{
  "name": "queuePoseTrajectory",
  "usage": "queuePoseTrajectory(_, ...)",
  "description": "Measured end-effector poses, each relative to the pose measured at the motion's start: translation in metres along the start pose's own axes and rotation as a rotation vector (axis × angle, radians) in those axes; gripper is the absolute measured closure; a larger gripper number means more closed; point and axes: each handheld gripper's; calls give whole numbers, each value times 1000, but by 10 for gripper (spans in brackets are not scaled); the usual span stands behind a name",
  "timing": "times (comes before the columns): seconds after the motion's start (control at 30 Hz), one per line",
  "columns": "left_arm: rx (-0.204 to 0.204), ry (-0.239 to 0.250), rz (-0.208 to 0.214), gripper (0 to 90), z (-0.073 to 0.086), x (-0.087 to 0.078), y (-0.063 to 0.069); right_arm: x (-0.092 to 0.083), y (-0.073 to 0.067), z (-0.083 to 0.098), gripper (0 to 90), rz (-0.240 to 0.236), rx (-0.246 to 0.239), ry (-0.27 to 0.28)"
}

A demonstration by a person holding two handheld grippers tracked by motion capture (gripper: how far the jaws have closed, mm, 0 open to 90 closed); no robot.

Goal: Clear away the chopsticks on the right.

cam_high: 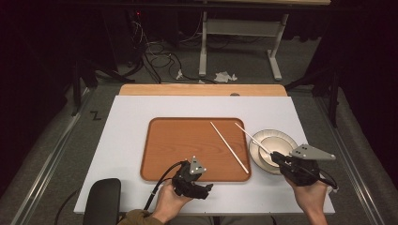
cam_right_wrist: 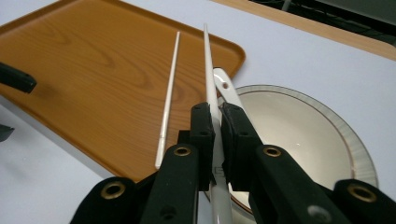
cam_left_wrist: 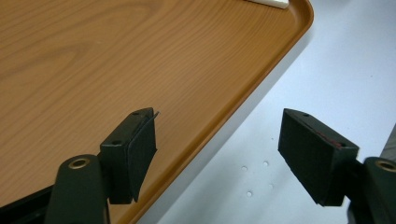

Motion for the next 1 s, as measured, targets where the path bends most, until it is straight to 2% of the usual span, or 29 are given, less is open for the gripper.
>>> queuePoseTrajectory(0.1,-4,3,-3,279,0,-1,-1,5,-9,-1,845,-21,-8,-8)
queuePoseTrajectory(0.23,-5,4,-6,279,0,-1,-1,13,-20,-1,845,-31,-42,-29)
queuePoseTrajectory(0.4,-5,6,-8,279,0,-1,-1,22,-32,-2,845,-35,-64,-61)
queuePoseTrajectory(0.53,-5,5,-9,278,0,-1,-1,31,-43,-2,844,-34,-99,-92)
queuePoseTrajectory(0.83,-6,4,-27,278,1,-3,-1,53,-56,-1,844,-20,-124,-149)
queuePoseTrajectory(1.0,-19,6,-34,278,4,-5,-1,68,-61,-1,843,-15,-130,-183)
Point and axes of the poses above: each handheld gripper's, and its own axes: x roughly forward along the jaws, z roughly out of its underside, y roughly to its right, and after that the axes turned 5 degrees about z, right-handed
